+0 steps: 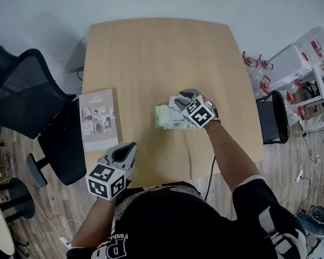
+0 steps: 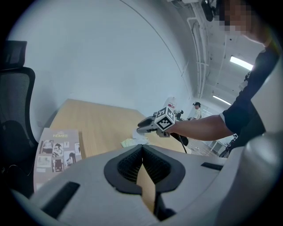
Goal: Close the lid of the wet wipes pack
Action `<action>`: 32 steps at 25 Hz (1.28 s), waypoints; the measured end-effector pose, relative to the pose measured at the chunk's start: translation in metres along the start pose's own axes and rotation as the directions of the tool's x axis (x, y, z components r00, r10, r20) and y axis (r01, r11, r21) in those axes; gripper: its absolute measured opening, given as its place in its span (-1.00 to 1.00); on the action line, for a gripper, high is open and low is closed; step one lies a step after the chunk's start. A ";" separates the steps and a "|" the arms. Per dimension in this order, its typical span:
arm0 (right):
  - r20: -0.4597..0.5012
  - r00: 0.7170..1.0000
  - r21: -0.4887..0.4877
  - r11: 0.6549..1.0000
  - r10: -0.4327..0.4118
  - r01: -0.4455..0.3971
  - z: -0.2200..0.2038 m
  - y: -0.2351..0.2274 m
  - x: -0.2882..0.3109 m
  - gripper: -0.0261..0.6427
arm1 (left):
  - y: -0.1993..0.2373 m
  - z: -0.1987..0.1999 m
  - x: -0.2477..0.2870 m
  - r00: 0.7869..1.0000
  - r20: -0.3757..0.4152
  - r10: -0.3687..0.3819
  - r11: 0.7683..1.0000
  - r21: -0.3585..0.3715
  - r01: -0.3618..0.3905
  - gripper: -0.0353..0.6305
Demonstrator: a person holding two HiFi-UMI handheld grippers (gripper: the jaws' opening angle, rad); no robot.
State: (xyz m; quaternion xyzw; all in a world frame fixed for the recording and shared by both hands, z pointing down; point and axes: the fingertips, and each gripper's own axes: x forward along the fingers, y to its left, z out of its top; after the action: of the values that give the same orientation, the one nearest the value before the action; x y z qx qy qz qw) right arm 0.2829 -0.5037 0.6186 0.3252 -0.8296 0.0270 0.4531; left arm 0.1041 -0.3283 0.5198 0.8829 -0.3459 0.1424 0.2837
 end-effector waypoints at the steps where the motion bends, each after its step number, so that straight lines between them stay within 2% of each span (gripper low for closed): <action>1: 0.003 1.000 0.003 1.000 -0.002 0.002 0.001 0.002 -0.004 -0.51 | 0.000 0.002 0.000 1.000 0.002 -0.004 1.000 0.004 0.004 -0.84; 10: 0.038 0.999 0.032 0.999 -0.022 0.021 -0.001 0.022 -0.034 -0.68 | -0.012 0.007 0.005 0.999 0.003 -0.052 0.998 0.034 0.052 -0.84; 17: 0.025 1.000 -0.007 1.000 0.002 -0.002 -0.014 0.045 -0.042 -0.80 | -0.019 0.006 0.009 0.998 0.002 -0.063 0.997 0.046 0.063 -0.84; 24: -0.002 1.000 -0.135 0.990 0.030 -0.030 -0.023 0.064 -0.039 -0.82 | -0.025 0.003 0.012 0.998 0.001 -0.059 0.997 0.042 0.058 -0.84; 32: -0.083 0.991 -0.277 0.952 0.109 -0.128 -0.041 0.087 -0.027 -0.78 | -0.026 0.000 0.012 0.999 0.010 -0.030 0.999 0.025 0.030 -0.84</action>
State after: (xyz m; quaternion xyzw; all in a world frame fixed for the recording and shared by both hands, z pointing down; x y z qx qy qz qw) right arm 0.2743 -0.4070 0.6438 0.2061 -0.8274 -0.0534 0.5196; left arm 0.1304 -0.3195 0.5145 0.8922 -0.3321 0.1379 0.2732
